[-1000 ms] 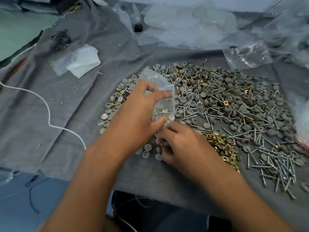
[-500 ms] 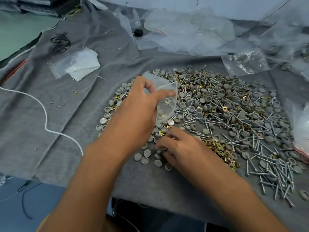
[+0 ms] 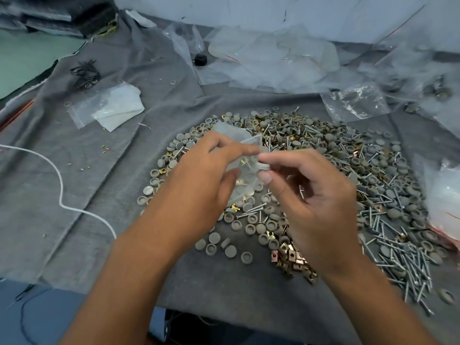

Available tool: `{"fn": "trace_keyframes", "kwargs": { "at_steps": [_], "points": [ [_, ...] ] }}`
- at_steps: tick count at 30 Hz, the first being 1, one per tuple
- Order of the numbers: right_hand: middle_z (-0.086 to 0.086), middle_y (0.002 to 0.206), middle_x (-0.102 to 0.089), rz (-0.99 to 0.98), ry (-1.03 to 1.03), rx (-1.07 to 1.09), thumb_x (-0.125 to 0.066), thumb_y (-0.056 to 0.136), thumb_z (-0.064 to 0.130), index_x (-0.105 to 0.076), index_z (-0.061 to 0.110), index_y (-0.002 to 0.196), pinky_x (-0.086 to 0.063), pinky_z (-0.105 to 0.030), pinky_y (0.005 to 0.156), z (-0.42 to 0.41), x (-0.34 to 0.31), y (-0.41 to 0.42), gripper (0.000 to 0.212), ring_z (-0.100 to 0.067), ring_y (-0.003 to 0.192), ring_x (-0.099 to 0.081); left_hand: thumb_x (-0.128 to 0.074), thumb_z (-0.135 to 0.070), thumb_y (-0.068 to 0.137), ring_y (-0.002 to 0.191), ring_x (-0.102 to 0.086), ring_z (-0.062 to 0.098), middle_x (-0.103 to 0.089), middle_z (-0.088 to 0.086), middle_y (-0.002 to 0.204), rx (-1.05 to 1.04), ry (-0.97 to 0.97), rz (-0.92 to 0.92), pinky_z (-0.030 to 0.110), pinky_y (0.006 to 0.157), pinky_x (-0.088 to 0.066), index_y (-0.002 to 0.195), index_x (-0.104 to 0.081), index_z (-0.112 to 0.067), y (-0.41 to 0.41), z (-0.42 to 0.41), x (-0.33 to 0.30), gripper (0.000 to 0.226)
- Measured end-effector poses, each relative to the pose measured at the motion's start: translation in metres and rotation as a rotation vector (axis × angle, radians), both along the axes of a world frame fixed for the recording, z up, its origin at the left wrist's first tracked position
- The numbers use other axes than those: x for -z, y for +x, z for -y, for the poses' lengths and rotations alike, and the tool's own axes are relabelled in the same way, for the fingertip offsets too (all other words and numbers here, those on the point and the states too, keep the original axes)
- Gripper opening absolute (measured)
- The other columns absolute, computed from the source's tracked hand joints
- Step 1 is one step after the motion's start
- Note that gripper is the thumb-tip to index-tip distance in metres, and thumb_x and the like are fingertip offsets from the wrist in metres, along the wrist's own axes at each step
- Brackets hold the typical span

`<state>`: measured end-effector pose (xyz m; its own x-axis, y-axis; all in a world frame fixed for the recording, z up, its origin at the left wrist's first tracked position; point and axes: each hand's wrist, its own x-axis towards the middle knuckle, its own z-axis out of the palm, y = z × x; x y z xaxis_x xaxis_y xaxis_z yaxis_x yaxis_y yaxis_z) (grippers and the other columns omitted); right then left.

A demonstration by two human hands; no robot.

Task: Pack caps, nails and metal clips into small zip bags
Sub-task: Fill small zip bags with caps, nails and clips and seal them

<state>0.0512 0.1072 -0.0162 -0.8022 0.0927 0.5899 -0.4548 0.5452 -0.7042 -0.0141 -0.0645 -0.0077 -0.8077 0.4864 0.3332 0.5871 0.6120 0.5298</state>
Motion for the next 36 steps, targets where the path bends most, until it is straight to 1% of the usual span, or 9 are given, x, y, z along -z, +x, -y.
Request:
{"fn": "trace_keyframes", "kwargs": {
  "at_steps": [3,7,11,14,22,26,30,33,36],
  "points": [
    [0.001,0.101,-0.067,-0.068,0.189,0.094,-0.073,0.093,0.011,-0.074,0.011,0.114,-0.047,-0.011,0.082,0.005,0.003,-0.008,0.021,-0.003,0.090,-0.062,-0.064,-0.019,0.093,0.088,-0.053,0.001,-0.047,-0.012,0.111,0.060,0.003,0.073,0.009,0.081,-0.036,0.131,-0.058,-0.041,-0.002,-0.001,0.003,0.044],
    [-0.004,0.100,-0.068,-0.107,0.354,0.132,-0.071,0.095,0.011,-0.075,0.006,0.113,-0.054,-0.026,0.080,0.005,0.009,-0.011,0.019,-0.016,0.088,-0.064,-0.069,-0.034,0.084,0.082,-0.060,0.004,-0.043,-0.020,0.110,0.036,0.061,0.181,0.011,0.074,-0.043,0.139,-0.051,-0.046,-0.006,0.003,0.005,0.059],
    [0.007,0.098,-0.065,-0.127,0.265,0.175,-0.074,0.093,0.011,-0.071,0.008,0.109,-0.047,-0.011,0.079,0.002,0.005,-0.011,0.017,-0.007,0.086,-0.062,-0.075,-0.038,0.080,0.082,-0.058,0.005,-0.041,-0.024,0.108,0.037,0.094,0.178,0.013,0.074,-0.046,0.139,-0.049,-0.048,-0.008,0.005,0.004,0.066],
    [0.005,0.096,-0.067,-0.147,0.291,0.159,-0.076,0.092,0.013,-0.072,0.008,0.105,-0.050,-0.018,0.078,0.003,0.005,-0.013,0.015,-0.011,0.086,-0.064,-0.072,-0.041,0.078,0.087,-0.056,0.003,-0.041,-0.023,0.109,0.049,0.097,0.167,0.010,0.078,-0.044,0.140,-0.050,-0.045,-0.007,0.001,0.002,0.066],
    [0.004,0.090,-0.063,-0.261,0.258,0.199,-0.081,0.088,0.015,-0.070,0.005,0.092,-0.041,-0.006,0.078,-0.001,-0.002,-0.013,0.015,0.011,0.082,-0.048,-0.076,-0.039,0.081,0.093,-0.049,-0.009,-0.039,-0.024,0.110,0.072,0.073,0.147,0.001,0.082,-0.035,0.141,-0.048,-0.045,-0.006,-0.002,0.001,0.067],
    [0.000,0.091,-0.072,-0.142,0.266,0.172,-0.081,0.088,0.015,-0.074,0.007,0.093,-0.050,-0.019,0.079,0.003,0.001,-0.012,0.012,-0.013,0.084,-0.066,-0.075,-0.035,0.081,0.091,-0.051,-0.008,-0.040,-0.023,0.111,0.081,0.098,0.162,0.003,0.082,-0.037,0.141,-0.051,-0.042,-0.006,-0.005,0.000,0.064],
    [0.017,0.087,-0.062,0.048,0.286,0.049,-0.073,0.092,0.030,-0.067,0.025,0.092,-0.042,-0.013,0.074,-0.005,-0.001,0.002,0.009,-0.001,0.078,-0.057,-0.081,-0.032,0.080,0.085,-0.053,-0.002,-0.041,-0.024,0.112,0.036,0.112,0.154,0.009,0.078,-0.041,0.140,-0.049,-0.045,-0.008,-0.001,0.000,0.069],
    [0.020,0.094,-0.058,0.462,0.529,-0.193,-0.068,0.085,0.054,-0.064,0.035,0.099,-0.050,-0.028,0.078,0.000,0.009,0.015,0.024,-0.002,0.086,-0.057,-0.082,-0.027,0.080,0.086,-0.054,0.002,-0.041,-0.021,0.113,0.016,0.124,0.141,0.007,0.080,-0.041,0.139,-0.051,-0.044,-0.007,0.000,-0.001,0.068],
    [0.015,0.108,-0.060,0.531,0.850,-0.260,-0.074,0.078,0.060,-0.061,0.040,0.117,-0.051,-0.037,0.087,0.013,0.021,0.019,0.046,-0.014,0.102,-0.061,-0.082,-0.026,0.080,0.085,-0.055,0.004,-0.041,-0.021,0.112,0.018,0.111,0.145,0.006,0.079,-0.040,0.140,-0.052,-0.041,-0.007,-0.002,-0.001,0.068]
  ]
}}
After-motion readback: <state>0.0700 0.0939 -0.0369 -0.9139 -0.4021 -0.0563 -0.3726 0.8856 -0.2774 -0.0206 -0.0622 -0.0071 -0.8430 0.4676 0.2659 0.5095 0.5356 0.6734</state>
